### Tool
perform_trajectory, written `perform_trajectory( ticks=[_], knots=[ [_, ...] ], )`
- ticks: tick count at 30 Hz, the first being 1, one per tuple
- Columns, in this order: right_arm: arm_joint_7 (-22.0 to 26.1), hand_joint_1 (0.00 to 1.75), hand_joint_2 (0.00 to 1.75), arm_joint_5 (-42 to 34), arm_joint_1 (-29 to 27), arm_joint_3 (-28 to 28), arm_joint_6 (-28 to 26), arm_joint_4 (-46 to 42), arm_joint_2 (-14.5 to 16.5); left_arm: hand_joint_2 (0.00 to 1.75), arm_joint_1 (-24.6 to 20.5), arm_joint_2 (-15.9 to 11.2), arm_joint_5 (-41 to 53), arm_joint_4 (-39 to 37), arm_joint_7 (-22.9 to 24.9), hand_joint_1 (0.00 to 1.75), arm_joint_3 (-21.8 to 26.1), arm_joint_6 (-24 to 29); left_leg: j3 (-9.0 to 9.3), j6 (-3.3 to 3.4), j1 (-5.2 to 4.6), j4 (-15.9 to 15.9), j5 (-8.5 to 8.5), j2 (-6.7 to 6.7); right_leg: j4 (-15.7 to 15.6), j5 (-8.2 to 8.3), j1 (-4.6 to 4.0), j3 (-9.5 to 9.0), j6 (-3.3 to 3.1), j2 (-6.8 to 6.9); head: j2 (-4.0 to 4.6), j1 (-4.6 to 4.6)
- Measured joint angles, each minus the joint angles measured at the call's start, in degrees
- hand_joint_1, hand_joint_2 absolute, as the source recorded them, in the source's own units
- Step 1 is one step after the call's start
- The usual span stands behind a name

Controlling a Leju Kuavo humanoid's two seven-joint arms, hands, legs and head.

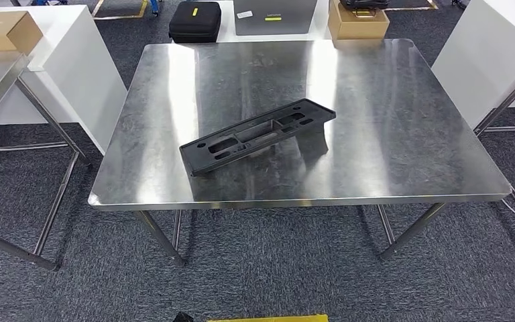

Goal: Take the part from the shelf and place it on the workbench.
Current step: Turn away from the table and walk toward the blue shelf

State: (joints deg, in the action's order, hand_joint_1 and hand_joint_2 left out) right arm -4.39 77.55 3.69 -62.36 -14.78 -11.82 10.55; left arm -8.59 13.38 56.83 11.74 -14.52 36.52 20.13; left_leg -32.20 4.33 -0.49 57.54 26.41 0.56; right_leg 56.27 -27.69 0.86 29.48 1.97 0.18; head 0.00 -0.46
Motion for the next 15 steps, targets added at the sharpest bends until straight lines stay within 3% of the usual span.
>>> perform_trajectory(
  ticks=[6,11,15],
  knots=[
    [0.0,0.0,0.0,0.0,0.0,0.0,0.0,0.0,0.0,0.0,0.0,0.0,0.0,0.0,0.1,0.0,0.0,0.1,0.01,-0.56,0.2,-0.3,-0.28,0.0,0.0,0.05,-0.31,0.18,-0.33,-0.01,0.0,-0.01],
    [0.0,0.0,0.0,0.0,0.0,0.0,0.0,0.0,0.0,0.0,0.0,0.0,0.0,0.0,0.1,0.0,0.0,0.1,-0.01,-1.5,0.29,-0.3,-0.25,0.0,0.1,0.02,-0.48,0.27,-0.47,-0.01,0.0,0.01],
    [0.0,0.0,0.0,0.0,0.1,0.0,0.0,0.0,0.0,0.0,0.0,0.0,0.0,0.0,0.1,0.0,0.0,0.1,-0.02,-1.58,0.12,-0.3,-0.23,-0.01,0.1,0.02,-0.48,0.31,-0.47,0.0,0.0,0.01]
  ],
)
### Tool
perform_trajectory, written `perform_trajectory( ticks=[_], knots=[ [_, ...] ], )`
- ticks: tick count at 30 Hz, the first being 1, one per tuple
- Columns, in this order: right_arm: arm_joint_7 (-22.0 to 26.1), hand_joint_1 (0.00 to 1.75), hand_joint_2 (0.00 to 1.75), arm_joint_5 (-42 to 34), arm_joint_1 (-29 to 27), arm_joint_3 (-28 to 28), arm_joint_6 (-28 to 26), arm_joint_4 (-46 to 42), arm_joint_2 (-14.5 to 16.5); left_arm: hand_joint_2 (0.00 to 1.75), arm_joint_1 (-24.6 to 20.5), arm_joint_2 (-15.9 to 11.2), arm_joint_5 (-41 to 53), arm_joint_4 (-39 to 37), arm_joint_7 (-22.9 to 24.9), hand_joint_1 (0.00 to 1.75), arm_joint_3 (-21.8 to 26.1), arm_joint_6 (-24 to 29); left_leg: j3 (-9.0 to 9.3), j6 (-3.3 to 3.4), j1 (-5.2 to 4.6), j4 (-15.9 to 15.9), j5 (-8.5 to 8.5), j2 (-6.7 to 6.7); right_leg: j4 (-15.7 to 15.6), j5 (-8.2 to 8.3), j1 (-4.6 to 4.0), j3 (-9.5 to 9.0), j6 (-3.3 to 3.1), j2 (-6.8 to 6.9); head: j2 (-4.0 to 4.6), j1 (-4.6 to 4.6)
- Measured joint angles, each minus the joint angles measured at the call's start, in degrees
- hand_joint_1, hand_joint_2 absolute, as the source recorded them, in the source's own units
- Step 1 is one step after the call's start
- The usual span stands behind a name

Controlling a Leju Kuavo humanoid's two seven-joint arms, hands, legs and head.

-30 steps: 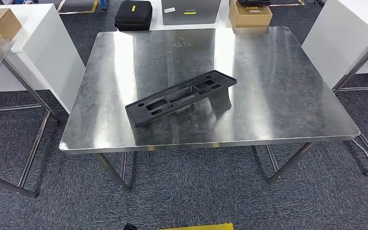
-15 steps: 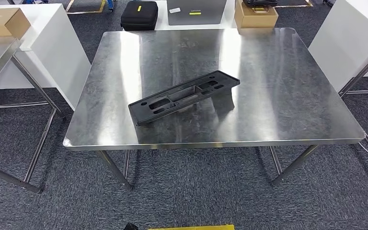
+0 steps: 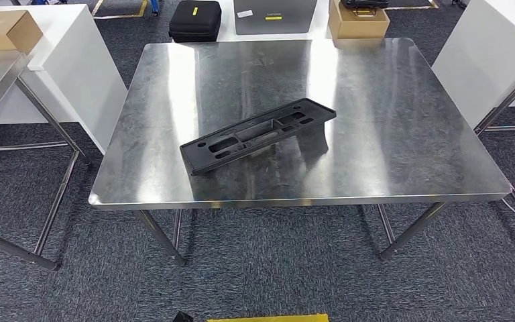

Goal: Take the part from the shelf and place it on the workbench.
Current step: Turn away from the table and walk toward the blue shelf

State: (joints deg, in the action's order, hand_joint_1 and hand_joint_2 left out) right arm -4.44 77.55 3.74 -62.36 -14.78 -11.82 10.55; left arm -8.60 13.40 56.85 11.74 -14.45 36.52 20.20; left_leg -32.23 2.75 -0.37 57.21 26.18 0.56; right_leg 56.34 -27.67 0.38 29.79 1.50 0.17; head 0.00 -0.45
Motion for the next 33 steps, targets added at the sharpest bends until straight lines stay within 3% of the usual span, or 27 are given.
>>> perform_trajectory(
  ticks=[6,10,14,16,18,19,20,21,23,24,26,29,31,33],
  knots=[
    [0.5,0.0,0.0,0.1,0.0,0.0,0.7,0.0,0.0,0.0,0.0,0.0,0.1,0.0,0.2,0.0,0.0,0.2,-0.08,0.07,-0.32,0.1,0.04,0.0,0.0,0.05,0.31,0.0,0.08,0.01,0.0,0.01],
    [1.0,0.0,0.0,0.2,0.1,0.0,1.0,0.0,0.2,0.0,0.0,-0.1,0.2,0.0,0.5,0.0,0.0,0.3,-0.42,0.56,-0.53,0.6,0.24,0.03,-0.1,0.19,0.8,-0.01,0.38,0.01,0.0,-0.05],
    [1.4,0.0,0.0,0.2,0.2,0.0,0.9,0.0,0.5,0.0,-0.1,-0.1,0.2,0.0,0.5,0.0,0.0,0.3,-0.15,1.39,-0.29,-0.4,-0.31,0.12,0.1,-0.02,0.6,0.14,0.83,0.07,0.0,-0.05],
    [1.4,0.0,0.0,0.2,0.2,0.1,0.9,0.0,0.5,0.0,-0.1,0.0,0.2,0.0,0.5,0.0,0.0,0.3,0.23,1.97,0.04,-1.4,-0.99,0.22,4.1,-2.37,0.47,2.07,0.46,0.01,0.0,0.09],
    [1.5,0.0,0.0,0.2,0.1,0.1,0.9,0.0,0.4,0.0,-0.2,0.0,0.2,0.0,0.5,0.0,0.0,0.3,0.07,2.16,-0.01,-1.5,-1.21,0.44,11.9,-5.82,0.63,5.75,-0.05,-0.04,0.0,0.25],
    [1.5,0.0,0.0,0.2,0.1,0.1,0.9,0.0,0.4,0.0,-0.1,0.0,0.2,0.0,0.5,0.0,0.0,0.3,-0.04,2.14,-0.02,-1.5,-1.24,0.63,14.9,-6.81,0.7,7.15,0.04,-0.04,0.0,0.28],
    [1.6,0.0,0.0,0.2,0.0,0.1,0.9,0.0,0.3,0.0,-0.1,0.0,0.2,0.0,0.5,0.0,0.0,0.3,-0.11,2.08,-0.02,-1.4,-1.26,0.88,15.9,-6.87,0.79,7.54,0.4,-0.03,0.0,0.29],
    [1.7,0.0,0.0,0.2,0.0,0.1,0.9,0.0,0.3,0.0,-0.1,0.0,0.2,0.0,0.5,0.0,0.0,0.3,-0.16,1.99,0.02,-1.3,-1.28,1.2,14.5,-6.02,0.87,6.74,0.94,-0.04,0.0,0.31],
    [1.8,0.0,0.0,0.2,0.0,0.1,0.9,0.0,0.2,0.0,-0.1,0.1,0.2,0.0,0.5,0.0,0.0,0.3,-0.31,1.52,0.12,-0.7,-1.16,1.96,6.8,-3.0,1.2,2.66,1.91,-0.66,0.0,0.34],
    [1.9,0.0,0.0,0.2,0.0,0.1,0.9,0.0,0.2,0.0,-0.2,0.1,0.2,0.0,0.6,0.0,0.0,0.3,-0.45,1.16,0.05,-0.3,-1.01,2.31,3.2,-1.81,1.22,0.95,1.96,-1.09,0.0,0.42],
    [1.9,0.0,0.0,0.2,0.1,0.1,0.9,0.0,0.3,0.0,-0.2,0.1,0.2,0.0,0.6,0.0,0.0,0.3,-0.75,0.41,-0.14,0.2,-0.76,2.78,0.2,-0.94,1.08,-0.37,1.26,-1.62,0.0,0.42],
    [1.9,0.0,0.0,0.2,0.2,0.1,0.9,0.0,0.4,0.0,-0.1,0.1,0.2,0.0,0.6,0.0,0.0,0.3,-1.24,-0.36,0.11,0.7,-0.52,2.9,0.2,-0.45,1.15,-0.59,-0.11,-0.8,0.0,0.09],
    [1.9,0.0,0.0,0.2,0.1,0.1,0.9,0.0,0.5,0.0,-0.1,0.0,0.2,0.0,0.6,0.0,0.0,0.3,-2.91,-1.0,0.43,4.2,1.95,1.66,0.1,-0.15,1.4,-0.56,-0.8,-0.14,0.0,-0.32],
    [1.9,0.0,0.0,0.2,0.0,0.1,0.9,0.0,0.5,0.0,-0.2,0.0,0.2,0.0,0.6,0.0,0.0,0.3,-6.35,-1.67,0.7,11.6,6.1,0.22,0.1,-0.12,1.23,-0.38,-1.02,0.63,0.0,-0.74]
  ],
)
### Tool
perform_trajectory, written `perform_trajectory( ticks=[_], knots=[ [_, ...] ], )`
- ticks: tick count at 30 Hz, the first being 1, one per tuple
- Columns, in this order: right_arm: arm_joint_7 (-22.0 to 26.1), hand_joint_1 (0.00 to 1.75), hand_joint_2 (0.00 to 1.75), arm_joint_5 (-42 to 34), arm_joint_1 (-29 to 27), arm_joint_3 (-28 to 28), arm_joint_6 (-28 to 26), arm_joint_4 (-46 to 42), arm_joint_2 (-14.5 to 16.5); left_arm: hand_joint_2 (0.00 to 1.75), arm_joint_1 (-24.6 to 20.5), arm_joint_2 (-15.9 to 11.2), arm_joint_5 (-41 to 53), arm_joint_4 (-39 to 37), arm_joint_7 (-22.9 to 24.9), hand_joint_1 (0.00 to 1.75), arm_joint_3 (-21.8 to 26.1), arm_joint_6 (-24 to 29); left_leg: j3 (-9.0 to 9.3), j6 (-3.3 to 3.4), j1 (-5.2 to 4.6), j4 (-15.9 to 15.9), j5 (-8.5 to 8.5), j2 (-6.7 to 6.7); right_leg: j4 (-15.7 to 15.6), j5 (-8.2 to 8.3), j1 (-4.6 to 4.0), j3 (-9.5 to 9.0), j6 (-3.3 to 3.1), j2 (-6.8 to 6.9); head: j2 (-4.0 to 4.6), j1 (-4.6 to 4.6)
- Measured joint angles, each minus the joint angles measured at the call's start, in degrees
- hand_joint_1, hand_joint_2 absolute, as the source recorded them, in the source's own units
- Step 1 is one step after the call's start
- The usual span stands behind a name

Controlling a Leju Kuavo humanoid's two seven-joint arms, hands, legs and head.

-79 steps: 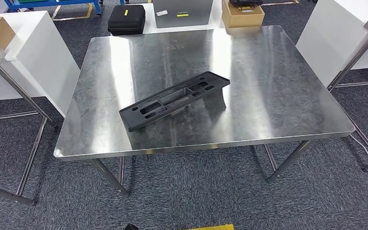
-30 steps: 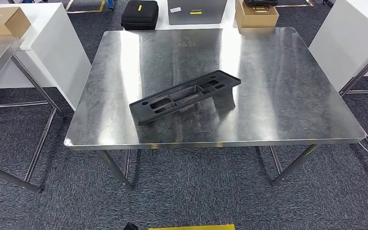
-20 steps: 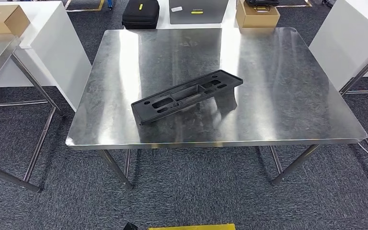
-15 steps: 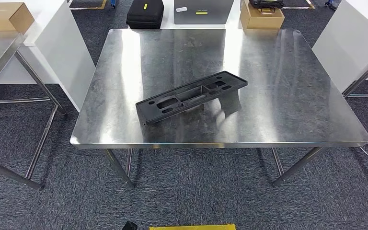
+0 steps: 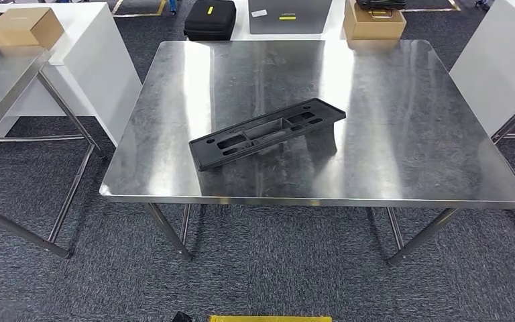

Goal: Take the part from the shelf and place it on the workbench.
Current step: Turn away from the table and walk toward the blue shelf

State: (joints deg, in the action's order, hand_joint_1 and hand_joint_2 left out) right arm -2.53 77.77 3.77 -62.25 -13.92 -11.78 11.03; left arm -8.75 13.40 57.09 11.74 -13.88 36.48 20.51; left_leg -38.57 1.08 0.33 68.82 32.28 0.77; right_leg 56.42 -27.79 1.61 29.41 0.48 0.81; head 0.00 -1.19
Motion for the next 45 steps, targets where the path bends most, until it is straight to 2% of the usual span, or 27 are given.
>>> perform_trajectory(
  ticks=[1,2,3,4,5,7,8,10,12,13,15,16,17,18,19,20,21,22,23,24,27,31,36,45],
  knots=[
    [0.0,0.0,0.0,0.0,-0.1,0.0,0.0,0.0,0.0,0.0,0.0,0.0,0.0,0.0,0.0,0.0,0.0,0.0,-1.61,-0.22,0.15,3.3,1.29,-0.32,0.0,-0.01,-0.07,0.09,0.0,0.45,0.0,-0.03],
    [0.0,0.0,0.0,0.0,-0.1,0.0,0.0,0.0,0.0,0.0,0.0,0.0,0.0,0.0,0.0,0.0,0.0,0.0,-2.53,-0.33,0.27,5.2,1.61,-0.5,0.0,-0.02,-0.11,0.14,0.0,0.87,0.0,-0.04],
    [0.0,0.0,0.0,0.0,-0.1,0.0,0.0,0.0,-0.1,0.0,0.1,0.0,0.0,0.0,0.0,0.0,0.0,0.0,-2.24,-0.33,0.36,4.6,0.72,-0.62,0.0,-0.03,-0.13,0.15,0.0,1.23,0.0,-0.05],
    [0.0,0.0,0.0,0.0,0.0,0.0,0.0,0.0,0.0,0.0,0.1,0.0,0.0,0.0,0.0,0.0,0.0,0.0,-0.71,-0.21,0.4,1.8,-1.08,-0.84,0.0,-0.06,-0.14,0.1,0.0,1.56,0.0,-0.06],
    [0.0,0.0,0.0,0.0,0.0,0.0,-0.1,0.0,0.0,0.0,0.0,-0.1,0.0,0.0,0.0,0.0,0.0,0.0,1.6,0.04,0.38,-2.6,-3.09,-1.39,0.0,-0.11,-0.15,0.02,0.04,1.8,0.0,-0.08],
    [0.0,0.0,0.0,0.0,0.1,0.0,-0.1,0.0,0.1,0.0,-0.1,-0.1,0.0,0.0,0.0,0.0,0.0,0.0,5.24,0.53,0.05,-9.4,-5.49,-2.5,0.0,-0.23,-0.46,-0.08,0.28,2.18,0.0,-0.02],
    [0.0,0.0,0.0,0.0,0.1,0.0,-0.1,0.0,0.1,0.0,-0.1,-0.1,0.0,0.0,0.0,0.0,-0.1,0.0,5.86,0.76,-0.17,-10.8,-5.71,-2.78,0.0,-0.28,-0.59,-0.09,0.53,2.35,0.0,0.0],
    [0.1,0.0,0.0,0.0,0.1,0.0,-0.2,0.0,0.1,0.0,-0.2,-0.1,0.1,0.0,0.0,0.0,-0.1,0.0,5.77,1.31,-0.54,-11.1,-5.72,-2.2,-0.3,-0.23,-0.76,-0.22,1.23,2.82,0.0,0.03],
    [0.2,0.0,0.0,0.0,0.2,0.0,-0.2,0.0,0.1,0.0,-0.2,-0.1,0.1,0.0,0.0,0.0,-0.2,0.0,6.15,2.13,-0.43,-11.9,-6.28,-1.56,0.5,-0.88,-0.85,0.1,1.76,2.32,0.0,0.07],
    [0.3,0.0,0.0,0.0,0.2,0.0,-0.2,0.0,0.1,0.0,-0.2,0.0,0.1,0.0,0.0,0.0,-0.2,0.0,6.34,2.53,-0.33,-12.4,-6.61,-1.23,2.4,-1.98,-0.89,0.98,1.69,1.59,0.0,0.18],
    [0.3,0.0,0.0,0.0,0.1,0.1,-0.2,0.0,0.1,0.0,-0.3,0.0,0.1,0.0,0.0,0.0,-0.2,0.0,6.36,3.0,-0.36,-12.7,-6.92,-0.54,9.7,-5.34,-0.77,4.51,1.17,0.09,0.0,0.47],
    [0.3,0.0,0.0,0.0,0.0,0.1,-0.2,0.0,0.0,0.0,-0.3,0.1,0.1,0.0,0.0,0.0,-0.2,-0.1,6.27,3.07,-0.47,-12.7,-6.95,-0.18,13.4,-6.7,-0.72,6.41,1.1,-0.21,0.0,0.61],
    [0.2,0.0,0.0,0.0,0.0,0.0,-0.3,0.0,0.0,0.0,-0.3,0.1,0.1,0.0,0.0,0.0,-0.2,-0.1,6.23,3.1,-0.57,-12.6,-6.97,0.19,15.8,-7.29,-0.71,7.67,1.26,-0.32,0.0,0.66],
    [0.1,0.0,0.0,0.0,-0.1,0.0,-0.4,0.0,-0.1,0.0,-0.3,0.1,0.1,0.0,0.1,0.0,-0.2,-0.1,6.21,3.11,-0.67,-12.6,-6.97,0.55,15.8,-6.83,-0.71,7.82,1.64,-0.38,0.0,0.69],
    [-0.1,0.0,0.0,0.0,-0.1,0.0,-0.5,0.0,-0.1,0.0,-0.3,0.1,0.0,0.0,0.1,0.0,-0.2,-0.1,6.23,3.1,-0.75,-12.5,-6.97,0.89,13.4,-5.45,-0.71,6.74,2.12,-0.42,0.0,0.73],
    [-0.2,0.0,0.0,0.0,-0.1,0.0,-0.6,0.0,-0.2,0.0,-0.3,0.1,0.0,0.0,0.1,0.0,-0.2,-0.3,6.25,3.04,-0.82,-12.4,-6.92,1.2,9.1,-3.55,-0.71,4.7,2.56,-0.52,0.0,0.74],
    [-0.4,0.0,0.0,0.0,-0.1,0.0,-0.7,0.0,-0.3,0.0,-0.3,0.2,-0.2,0.0,0.1,0.0,-0.2,-0.6,6.26,2.92,-0.95,-12.2,-6.85,1.43,5.0,-1.88,-0.79,2.77,2.64,-0.69,0.0,0.76],
    [-0.5,0.0,0.0,0.0,0.0,0.1,-0.7,0.0,-0.3,0.0,-0.3,0.2,-0.4,0.0,0.0,0.0,-0.2,-0.9,6.25,2.74,-1.07,-12.0,-6.73,1.57,1.7,-0.68,-0.9,1.34,2.44,-0.82,0.0,0.8],
    [-0.6,0.0,0.0,0.0,0.1,0.1,-0.8,0.0,-0.3,0.0,-0.3,0.2,-0.5,0.0,0.0,0.0,-0.2,-1.2,6.18,2.79,-1.23,-11.8,-6.52,1.61,-0.1,-0.05,-0.91,0.46,2.07,-0.92,0.0,0.78],
    [-0.6,0.0,0.0,0.0,0.1,0.1,-0.8,0.0,-0.3,0.0,-0.3,0.2,-0.6,0.0,0.0,0.0,-0.2,-1.5,6.12,2.99,-1.35,-11.7,-6.43,1.59,-0.5,0.09,-0.98,0.31,1.63,-0.96,0.0,0.74],
    [-0.7,0.0,0.0,0.0,0.1,0.0,-0.9,0.0,-0.4,0.0,-0.2,0.2,-0.7,0.0,0.0,0.0,-0.1,-1.7,6.01,3.48,-1.3,-11.7,-6.54,1.45,-0.7,0.39,-1.11,0.11,1.19,-0.94,0.0,0.6],
    [-0.8,0.0,0.0,0.0,0.1,0.0,-0.8,0.0,-0.5,0.0,-0.3,0.2,-0.9,0.0,0.0,0.0,-0.1,-2.0,6.04,3.17,-1.11,-11.8,-6.65,1.43,-0.6,0.42,-1.36,0.18,1.04,-0.94,0.0,0.58],
    [-1.2,0.0,0.0,0.1,0.1,0.0,-0.2,0.0,-0.7,0.0,-0.2,0.2,-1.2,0.0,-0.2,0.0,-0.1,-2.8,6.0,2.34,-0.87,-11.9,-6.64,1.42,-0.6,0.39,-1.6,0.26,0.98,-0.94,0.0,0.6],
    [-1.6,0.0,0.0,0.1,0.1,0.0,-0.1,0.0,-0.9,0.0,-0.2,0.2,-1.5,0.0,-0.3,0.0,-0.1,-3.1,5.9,2.3,-1.26,-11.8,-6.6,1.44,-0.6,0.37,-1.44,0.36,0.98,-0.94,0.0,0.6]
  ],
)
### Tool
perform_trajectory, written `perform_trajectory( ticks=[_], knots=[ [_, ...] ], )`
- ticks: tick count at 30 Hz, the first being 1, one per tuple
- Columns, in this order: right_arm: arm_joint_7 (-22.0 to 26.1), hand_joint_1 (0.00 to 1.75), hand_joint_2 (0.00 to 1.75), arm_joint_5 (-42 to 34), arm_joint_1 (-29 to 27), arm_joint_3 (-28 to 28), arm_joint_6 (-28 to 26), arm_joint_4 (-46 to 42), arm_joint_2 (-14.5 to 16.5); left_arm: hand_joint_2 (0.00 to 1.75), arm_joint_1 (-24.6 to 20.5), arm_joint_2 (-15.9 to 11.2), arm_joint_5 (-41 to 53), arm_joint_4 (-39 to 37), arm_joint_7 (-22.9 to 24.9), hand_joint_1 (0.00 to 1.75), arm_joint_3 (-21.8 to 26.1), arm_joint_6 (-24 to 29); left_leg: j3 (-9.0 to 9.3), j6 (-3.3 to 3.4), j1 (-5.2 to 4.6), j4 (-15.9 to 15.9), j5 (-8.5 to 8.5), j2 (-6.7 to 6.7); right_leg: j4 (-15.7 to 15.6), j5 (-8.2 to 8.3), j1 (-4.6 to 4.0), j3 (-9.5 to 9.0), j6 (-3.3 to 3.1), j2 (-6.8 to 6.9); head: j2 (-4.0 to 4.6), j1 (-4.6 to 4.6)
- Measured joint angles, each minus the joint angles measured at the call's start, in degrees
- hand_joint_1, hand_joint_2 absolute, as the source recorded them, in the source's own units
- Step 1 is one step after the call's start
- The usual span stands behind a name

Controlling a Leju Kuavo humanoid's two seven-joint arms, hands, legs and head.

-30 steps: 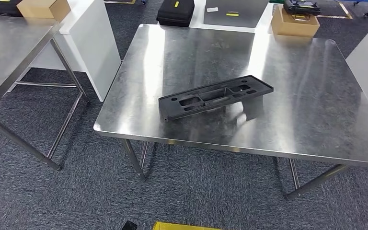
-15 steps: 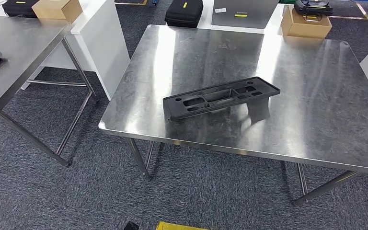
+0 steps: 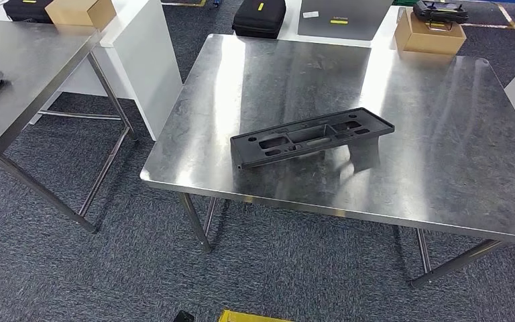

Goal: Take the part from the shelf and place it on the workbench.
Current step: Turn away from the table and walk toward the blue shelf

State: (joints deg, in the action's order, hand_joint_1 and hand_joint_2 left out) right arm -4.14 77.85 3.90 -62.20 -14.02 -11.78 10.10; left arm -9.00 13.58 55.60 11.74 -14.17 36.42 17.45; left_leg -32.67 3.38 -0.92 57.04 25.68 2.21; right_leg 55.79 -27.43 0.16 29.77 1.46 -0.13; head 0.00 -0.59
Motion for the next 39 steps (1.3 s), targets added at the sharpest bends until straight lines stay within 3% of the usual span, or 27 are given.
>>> perform_trajectory(
  ticks=[6,11,13,15,17,18,19,21,23,26,27,29,31,32,33,34,36,37,39],
  knots=[
    [-0.3,0.0,0.0,0.0,0.0,0.0,0.0,0.0,0.0,0.0,0.0,0.0,-0.2,0.0,0.2,0.0,0.2,-0.2,-0.17,0.34,-0.34,0.3,0.19,0.0,0.0,0.0,0.39,-0.01,0.11,0.0,0.0,0.01],
    [-0.3,0.0,0.0,0.0,0.0,0.0,0.0,0.0,0.0,0.0,-0.1,0.0,-0.2,0.0,0.2,0.0,0.2,-0.4,-0.05,1.27,-0.24,-0.1,-0.21,-0.05,0.2,-0.12,0.45,0.11,0.7,0.01,0.0,0.0],
    [-0.3,0.0,0.0,0.0,0.0,0.0,0.0,0.0,-0.1,0.0,-0.1,0.1,-0.2,0.0,0.2,0.0,0.2,-0.4,0.13,1.79,0.09,-0.8,-0.71,-0.15,3.6,-2.24,0.39,1.71,0.55,0.01,0.0,0.11],
    [-0.1,0.0,0.0,0.0,0.0,0.0,0.1,0.0,-0.1,0.0,-0.2,0.1,-0.3,0.0,0.2,0.0,0.2,-0.5,-0.07,1.94,0.08,-0.9,-0.88,-0.23,11.4,-5.98,0.51,5.33,0.12,0.01,0.0,0.28],
    [-0.1,0.0,0.0,0.0,-0.1,0.0,0.2,0.0,-0.2,0.0,-0.2,0.1,-0.4,0.0,0.3,0.0,0.2,-0.5,-0.3,1.89,0.05,-0.9,-0.98,-0.27,17.2,-7.97,0.63,7.9,0.41,0.02,0.0,0.35],
    [-0.1,0.0,0.0,0.0,-0.1,0.0,0.2,0.0,-0.2,0.0,-0.2,0.1,-0.4,0.0,0.3,0.0,0.2,-0.6,-0.35,1.81,0.07,-0.8,-1.04,-0.25,16.6,-7.47,0.7,7.4,0.88,0.02,0.0,0.37],
    [-0.2,0.0,0.0,0.0,-0.1,0.0,0.3,0.0,-0.3,0.0,-0.2,0.2,-0.4,0.0,0.3,0.0,0.2,-0.8,-0.38,1.69,0.11,-0.7,-1.07,-0.2,13.5,-6.12,0.81,5.65,1.47,0.02,0.0,0.38],
    [-0.3,0.0,0.0,0.0,0.0,0.0,0.6,0.0,-0.4,0.0,-0.3,0.2,-0.4,0.0,0.6,0.0,0.2,-1.0,-0.47,1.22,0.05,-0.3,-1.0,-0.07,4.7,-2.94,1.03,0.92,2.2,-0.1,0.0,0.44],
    [-0.6,0.0,0.0,0.0,0.1,0.0,0.7,0.0,-0.4,0.0,-0.6,0.1,-0.3,0.0,0.9,0.0,0.2,-1.0,-0.62,0.59,-0.14,0.1,-0.86,0.02,0.4,-1.47,0.95,-1.04,1.63,-0.21,0.0,0.4],
    [-1.1,0.0,0.0,0.0,0.3,0.0,0.8,0.0,-0.3,0.0,-0.8,0.1,-0.3,0.0,1.4,0.0,0.2,-0.9,-0.91,-0.24,0.03,0.5,-0.8,-0.01,0.1,-0.84,0.98,-0.95,0.18,-0.03,0.0,0.33],
    [-1.3,0.0,0.0,0.1,0.3,0.0,0.8,0.0,-0.2,0.0,-0.8,0.1,-0.3,0.0,1.5,0.0,0.2,-0.7,-1.34,-0.56,0.19,1.4,0.01,-0.25,0.1,-0.57,1.16,-0.98,-0.31,0.1,0.0,0.21],
    [-1.4,0.0,0.0,0.1,0.4,0.0,0.7,0.0,-0.1,0.0,-0.9,0.1,-0.3,0.0,1.7,0.0,0.2,-0.5,-3.54,-1.38,0.58,6.4,3.69,-1.02,0.0,-0.15,1.36,-0.83,-1.06,0.41,0.0,-0.21],
    [-1.5,0.0,0.0,0.1,0.3,0.0,0.7,0.0,-0.1,0.0,-1.0,0.1,-0.3,0.0,1.8,0.0,0.2,-0.4,-6.68,-2.14,1.05,14.0,7.68,-1.64,0.1,0.04,1.24,-0.41,-1.37,0.76,0.0,-0.5],
    [-1.5,0.0,0.0,0.1,0.2,0.0,0.7,0.0,-0.1,0.0,-1.0,0.1,-0.3,0.0,1.8,0.0,0.2,-0.4,-7.57,-2.35,1.27,16.3,8.4,-1.8,0.2,0.07,1.19,-0.25,-1.41,0.94,0.0,-0.5],
    [-1.5,0.0,0.0,0.1,0.2,0.0,0.6,0.0,-0.1,0.0,-1.0,0.1,-0.3,0.0,1.9,0.0,0.2,-0.4,-7.42,-2.46,1.45,16.5,7.98,-1.94,0.2,0.1,1.17,-0.15,-1.44,1.06,0.0,-0.5],
    [-1.5,0.0,0.0,0.1,0.3,0.0,0.6,0.0,0.0,0.0,-1.0,0.1,-0.3,0.0,1.9,0.0,0.2,-0.4,-6.08,-2.47,1.59,14.4,6.55,-2.03,0.3,0.1,1.16,-0.12,-1.43,1.13,0.0,-0.5],
    [-1.5,0.0,0.0,0.1,0.4,0.0,0.6,0.0,0.0,0.0,-1.1,0.1,-0.3,0.0,1.9,0.0,0.2,-0.3,-1.42,-2.16,1.64,6.4,3.08,-2.23,0.4,0.11,1.07,-0.19,-1.34,1.17,0.0,-0.5],
    [-1.5,0.0,0.0,0.1,0.4,0.0,0.6,0.0,0.1,0.0,-1.2,0.1,-0.3,0.0,1.9,0.0,0.2,-0.3,0.36,-1.91,1.54,3.1,2.06,-2.29,0.4,0.15,0.92,-0.16,-1.16,1.17,0.0,-0.48],
    [-1.5,0.0,0.0,0.2,0.5,0.1,0.6,0.0,0.1,0.0,-1.3,0.1,-0.3,0.0,2.0,0.0,0.2,-0.3,1.46,-1.44,1.18,0.6,1.73,-2.31,0.4,0.33,0.69,0.07,-0.54,1.21,0.0,-0.43]
  ],
)
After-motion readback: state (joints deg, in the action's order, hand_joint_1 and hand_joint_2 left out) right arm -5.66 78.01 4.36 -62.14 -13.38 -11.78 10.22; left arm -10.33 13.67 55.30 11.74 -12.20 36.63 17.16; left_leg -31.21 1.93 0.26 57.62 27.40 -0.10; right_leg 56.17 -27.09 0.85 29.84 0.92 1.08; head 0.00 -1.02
